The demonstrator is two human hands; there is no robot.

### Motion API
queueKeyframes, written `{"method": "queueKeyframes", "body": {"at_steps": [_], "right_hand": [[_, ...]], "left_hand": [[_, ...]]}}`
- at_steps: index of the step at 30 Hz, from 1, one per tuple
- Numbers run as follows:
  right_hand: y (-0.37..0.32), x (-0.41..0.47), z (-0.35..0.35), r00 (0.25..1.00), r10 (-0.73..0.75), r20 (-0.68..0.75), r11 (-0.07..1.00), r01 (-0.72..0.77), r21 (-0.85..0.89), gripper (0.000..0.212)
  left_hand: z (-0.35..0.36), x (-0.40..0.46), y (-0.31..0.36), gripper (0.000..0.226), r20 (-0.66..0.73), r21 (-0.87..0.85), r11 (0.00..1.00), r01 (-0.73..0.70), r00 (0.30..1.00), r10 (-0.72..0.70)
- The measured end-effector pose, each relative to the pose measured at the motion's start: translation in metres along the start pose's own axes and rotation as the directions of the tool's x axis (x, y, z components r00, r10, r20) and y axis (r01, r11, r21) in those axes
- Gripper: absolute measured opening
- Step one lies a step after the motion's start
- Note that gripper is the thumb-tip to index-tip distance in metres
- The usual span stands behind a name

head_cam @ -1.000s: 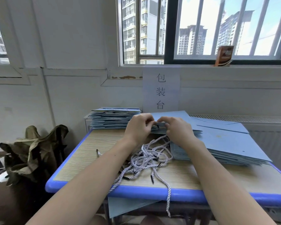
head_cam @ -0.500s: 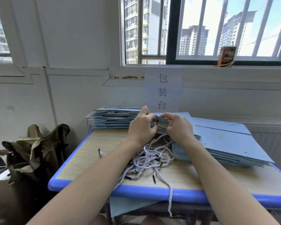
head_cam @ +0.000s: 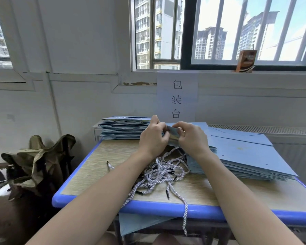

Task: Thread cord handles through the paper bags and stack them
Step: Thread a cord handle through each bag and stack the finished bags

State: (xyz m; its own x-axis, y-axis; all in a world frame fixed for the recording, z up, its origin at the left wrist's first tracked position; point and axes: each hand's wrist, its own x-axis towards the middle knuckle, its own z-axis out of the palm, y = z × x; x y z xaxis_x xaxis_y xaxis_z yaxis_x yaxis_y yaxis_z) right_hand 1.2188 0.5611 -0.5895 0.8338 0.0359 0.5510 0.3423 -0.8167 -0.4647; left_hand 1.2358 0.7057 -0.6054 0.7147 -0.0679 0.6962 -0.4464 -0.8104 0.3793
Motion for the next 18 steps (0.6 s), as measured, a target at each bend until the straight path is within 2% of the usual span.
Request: {"method": "queueKeyframes", "body": {"at_steps": [4,10,15,18], "right_hand": [[0.003,0.002,0.002,0.998,0.010,0.057,1.000,-0.010,-0.003,0.027],[0.012,0.008,0.004,0.977,0.034,0.213,0.999,-0.041,0.028,0.028],[0.019,0.009,0.007,0.973,0.033,0.228,0.988,-0.067,0.139,0.020],[0.021,0.010,0.007,0.970,0.057,0.238,0.992,-0.083,0.099,0.012]], "left_hand": [[0.003,0.002,-0.004,0.015,0.028,-0.096,0.995,-0.010,1.000,0.013],[0.004,0.006,-0.011,0.010,0.184,-0.198,0.980,0.015,0.983,0.022],[-0.002,0.008,-0.014,0.011,0.271,-0.223,0.973,0.065,0.963,-0.002],[-0.007,0.006,-0.015,0.010,0.378,-0.224,0.967,0.121,0.925,-0.029]]}}
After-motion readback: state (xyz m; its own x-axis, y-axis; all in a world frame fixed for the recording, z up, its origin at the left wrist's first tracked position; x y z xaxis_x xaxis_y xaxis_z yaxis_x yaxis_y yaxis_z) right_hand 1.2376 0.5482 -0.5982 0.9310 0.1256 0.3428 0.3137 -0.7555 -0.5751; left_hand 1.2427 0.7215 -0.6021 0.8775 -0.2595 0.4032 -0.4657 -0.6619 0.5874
